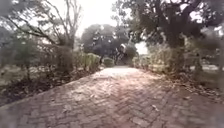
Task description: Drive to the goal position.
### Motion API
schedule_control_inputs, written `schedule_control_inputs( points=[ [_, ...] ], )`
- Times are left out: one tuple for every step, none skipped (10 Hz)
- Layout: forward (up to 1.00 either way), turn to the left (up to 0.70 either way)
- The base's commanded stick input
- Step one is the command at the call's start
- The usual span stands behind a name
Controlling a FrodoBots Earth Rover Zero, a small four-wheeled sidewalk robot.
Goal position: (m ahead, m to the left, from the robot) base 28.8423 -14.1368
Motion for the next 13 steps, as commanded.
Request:
schedule_control_inputs(
  points=[
    [0.85,0.00],
    [0.85,0.00],
    [0.85,0.00],
    [0.85,0.00],
    [0.85,0.00],
    [0.85,0.00],
    [0.85,0.00],
    [0.85,0.00],
    [0.85,0.00],
    [0.85,0.00],
    [0.85,0.00],
    [0.85,0.00],
    [0.85,0.00]
  ],
)
